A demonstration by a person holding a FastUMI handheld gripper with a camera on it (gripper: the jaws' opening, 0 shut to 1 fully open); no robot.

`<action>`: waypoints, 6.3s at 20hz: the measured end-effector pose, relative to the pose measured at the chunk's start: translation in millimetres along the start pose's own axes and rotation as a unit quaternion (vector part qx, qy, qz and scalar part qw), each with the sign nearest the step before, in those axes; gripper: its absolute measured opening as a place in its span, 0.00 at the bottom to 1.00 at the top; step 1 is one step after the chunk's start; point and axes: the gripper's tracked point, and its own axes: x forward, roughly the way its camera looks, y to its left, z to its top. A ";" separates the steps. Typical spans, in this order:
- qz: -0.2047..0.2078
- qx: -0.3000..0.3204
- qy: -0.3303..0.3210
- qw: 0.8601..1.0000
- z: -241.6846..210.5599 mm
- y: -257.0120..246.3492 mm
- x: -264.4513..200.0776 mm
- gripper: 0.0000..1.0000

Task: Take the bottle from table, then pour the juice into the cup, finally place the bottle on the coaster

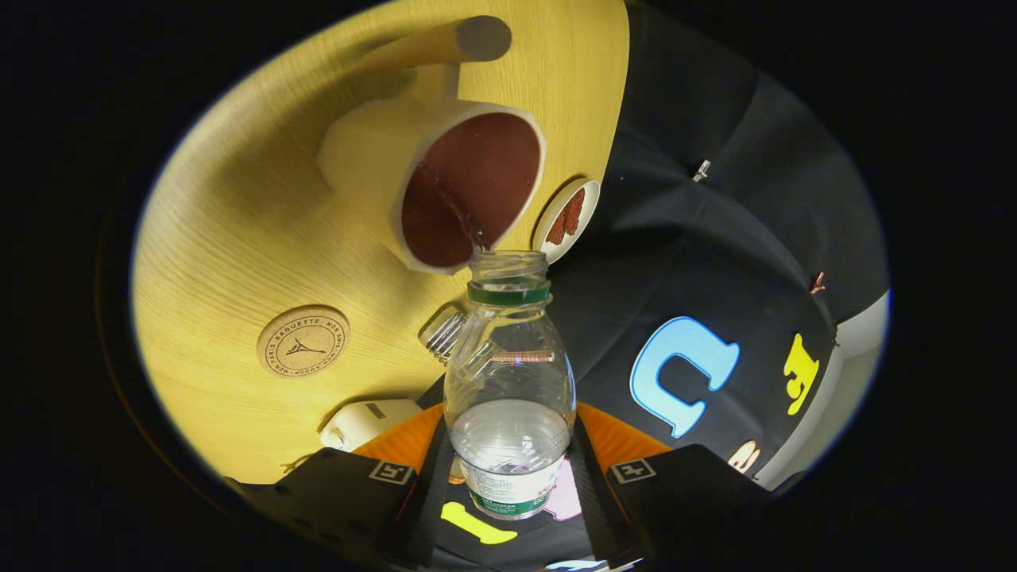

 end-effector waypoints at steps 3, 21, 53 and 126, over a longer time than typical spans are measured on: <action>-0.003 -0.016 -0.006 1.000 3.4 -4.4 0.6 0.74; -0.001 -0.068 -0.013 0.998 10.5 -14.6 -3.0 0.74; 0.079 0.759 -0.051 0.644 -39.3 -4.9 -35.9 0.75; -0.179 0.839 0.086 0.506 -157.5 -66.7 -306.7 0.98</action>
